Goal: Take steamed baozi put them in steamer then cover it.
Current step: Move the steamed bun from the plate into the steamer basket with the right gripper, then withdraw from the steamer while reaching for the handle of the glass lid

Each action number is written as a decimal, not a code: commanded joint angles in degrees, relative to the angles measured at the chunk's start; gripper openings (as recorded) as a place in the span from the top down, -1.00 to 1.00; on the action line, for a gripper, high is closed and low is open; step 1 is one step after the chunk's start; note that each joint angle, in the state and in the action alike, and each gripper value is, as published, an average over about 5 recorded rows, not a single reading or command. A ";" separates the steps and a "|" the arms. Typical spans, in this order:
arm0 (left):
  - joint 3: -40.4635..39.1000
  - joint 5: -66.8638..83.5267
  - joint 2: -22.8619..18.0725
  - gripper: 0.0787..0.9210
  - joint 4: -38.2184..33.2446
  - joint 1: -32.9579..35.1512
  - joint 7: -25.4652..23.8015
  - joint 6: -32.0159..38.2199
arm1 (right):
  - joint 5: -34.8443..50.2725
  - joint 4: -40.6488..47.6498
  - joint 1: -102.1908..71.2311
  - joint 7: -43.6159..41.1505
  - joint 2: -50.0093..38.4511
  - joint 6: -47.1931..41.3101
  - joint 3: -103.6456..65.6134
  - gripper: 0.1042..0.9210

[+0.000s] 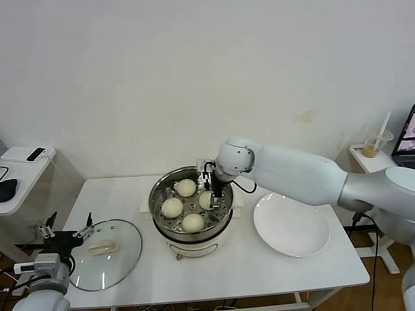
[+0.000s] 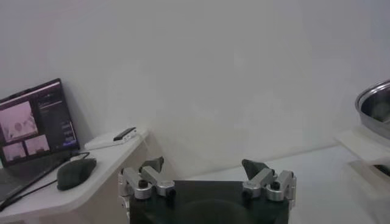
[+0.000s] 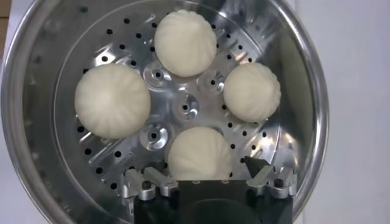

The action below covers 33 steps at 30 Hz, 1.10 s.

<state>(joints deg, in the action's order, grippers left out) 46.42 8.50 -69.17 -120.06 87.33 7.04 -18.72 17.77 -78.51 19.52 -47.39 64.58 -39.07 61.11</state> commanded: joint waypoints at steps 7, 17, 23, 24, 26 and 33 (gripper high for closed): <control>-0.39 0.09 -0.08 -0.77 0.77 -0.17 0.54 0.13 | 8.91 -13.80 -22.54 34.42 -12.35 11.64 -27.88 -0.76; -1.40 -0.01 -0.94 -0.77 1.41 0.08 1.72 3.71 | 0.48 -19.89 -55.61 45.87 -11.11 33.98 -60.50 -0.76; -3.20 -3.27 -2.27 -0.77 4.76 0.12 2.63 9.66 | -4.74 -23.15 -76.85 43.13 -3.19 47.66 -83.56 -0.76; -3.58 -5.19 -2.27 -0.77 5.43 0.26 2.39 10.60 | -5.45 -23.57 -80.44 42.18 -1.35 49.49 -87.50 -0.76; -4.14 -9.92 -2.14 -0.77 6.45 0.52 1.94 11.82 | -6.01 -24.20 -85.72 40.38 1.71 52.05 -93.77 -0.76; -4.49 -46.67 0.84 -0.77 10.61 1.93 0.89 17.60 | -5.11 -26.88 -101.28 37.75 9.28 54.37 -108.88 -0.76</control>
<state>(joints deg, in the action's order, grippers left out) 42.82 -0.37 -70.36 -114.53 88.45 8.46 -9.49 15.22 -100.61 -50.98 -9.65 63.66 2.78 -16.08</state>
